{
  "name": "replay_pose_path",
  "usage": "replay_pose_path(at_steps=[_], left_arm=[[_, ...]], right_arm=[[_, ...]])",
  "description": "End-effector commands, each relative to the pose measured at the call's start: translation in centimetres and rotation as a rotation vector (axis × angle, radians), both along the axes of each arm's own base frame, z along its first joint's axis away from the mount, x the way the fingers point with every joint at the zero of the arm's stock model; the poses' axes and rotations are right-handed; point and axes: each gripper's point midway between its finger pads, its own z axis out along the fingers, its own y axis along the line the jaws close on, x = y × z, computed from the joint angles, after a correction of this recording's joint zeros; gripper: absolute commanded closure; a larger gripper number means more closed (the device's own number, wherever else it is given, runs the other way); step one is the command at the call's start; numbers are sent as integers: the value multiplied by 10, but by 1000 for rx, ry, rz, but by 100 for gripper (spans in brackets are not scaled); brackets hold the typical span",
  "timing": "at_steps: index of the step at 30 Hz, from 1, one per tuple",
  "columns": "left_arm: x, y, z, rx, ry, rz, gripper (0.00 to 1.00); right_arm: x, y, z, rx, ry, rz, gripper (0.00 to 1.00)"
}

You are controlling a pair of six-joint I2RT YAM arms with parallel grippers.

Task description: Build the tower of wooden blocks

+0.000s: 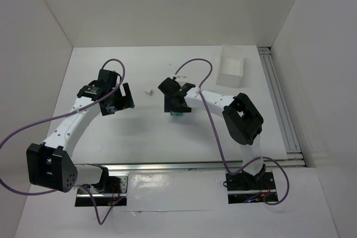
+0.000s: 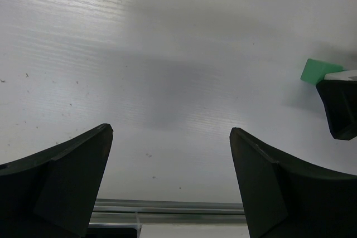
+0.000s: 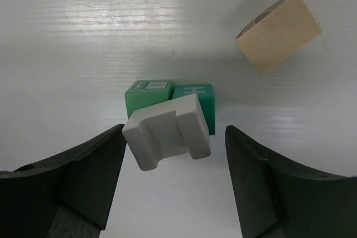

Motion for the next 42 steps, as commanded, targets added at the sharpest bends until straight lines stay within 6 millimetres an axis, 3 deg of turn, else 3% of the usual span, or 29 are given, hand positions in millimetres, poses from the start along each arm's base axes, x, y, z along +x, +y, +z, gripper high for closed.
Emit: replay_pose_path(at_steps=[1, 20, 29, 42], left_arm=[[4, -2, 4, -3, -28, -10, 0], [3, -6, 4, -11, -26, -24, 0], [3, -6, 2, -9, -17, -24, 0], [3, -9, -1, -8, -8, -33, 0]], right_arm=[[4, 3, 21, -6, -36, 15, 22], [10, 3, 28, -50, -54, 62, 34], [13, 4, 33, -43, -73, 57, 49], [13, 2, 33, -40, -71, 30, 50]])
